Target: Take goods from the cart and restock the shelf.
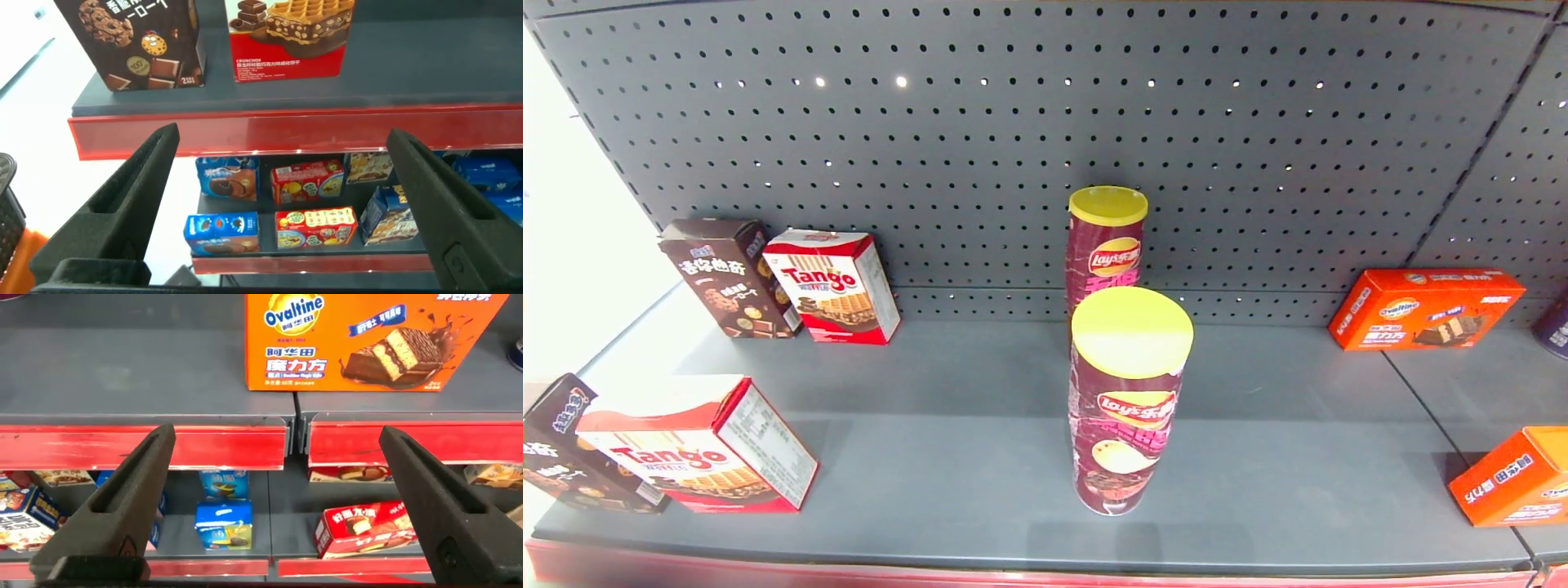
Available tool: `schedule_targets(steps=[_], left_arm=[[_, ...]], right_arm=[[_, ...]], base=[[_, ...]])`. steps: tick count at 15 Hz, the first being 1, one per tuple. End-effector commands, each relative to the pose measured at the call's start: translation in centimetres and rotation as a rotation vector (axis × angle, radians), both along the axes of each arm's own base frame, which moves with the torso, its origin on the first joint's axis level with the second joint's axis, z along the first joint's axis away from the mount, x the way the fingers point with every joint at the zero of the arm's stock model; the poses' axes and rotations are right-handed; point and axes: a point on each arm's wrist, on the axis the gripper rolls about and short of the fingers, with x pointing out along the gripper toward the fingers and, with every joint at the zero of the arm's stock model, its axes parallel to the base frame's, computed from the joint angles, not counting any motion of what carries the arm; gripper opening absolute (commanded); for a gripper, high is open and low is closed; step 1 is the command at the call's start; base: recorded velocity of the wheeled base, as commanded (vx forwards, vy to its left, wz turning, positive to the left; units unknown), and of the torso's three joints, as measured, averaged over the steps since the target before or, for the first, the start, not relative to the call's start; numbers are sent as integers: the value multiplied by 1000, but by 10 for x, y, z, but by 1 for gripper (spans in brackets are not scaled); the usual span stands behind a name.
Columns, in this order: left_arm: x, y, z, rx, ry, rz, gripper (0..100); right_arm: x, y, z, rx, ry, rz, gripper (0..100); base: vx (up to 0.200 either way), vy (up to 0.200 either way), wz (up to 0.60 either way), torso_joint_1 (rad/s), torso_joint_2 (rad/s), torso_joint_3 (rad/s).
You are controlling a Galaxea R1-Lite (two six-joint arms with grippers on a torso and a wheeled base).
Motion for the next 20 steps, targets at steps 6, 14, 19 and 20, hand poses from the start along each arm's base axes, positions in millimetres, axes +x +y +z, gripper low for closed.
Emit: schedule_targets(steps=[6,14,19,20], left_arm=[[0,0,0,-4,1,3,100],[0,0,0,-4,1,3,100],[0,0,0,-6,1,4,100],[0,0,0,-6,1,4,100]], right_arm=[[0,0,0,1,3,2,100],[0,0,0,-4,3,5,100],[0,0,0,-2,3,5,100],[0,0,0,-2,3,5,100]], base=[[0,0,0,0,0,0],[0,0,-150,1,1,1],[0,0,0,0,0,0],[0,0,0,0,0,0]])
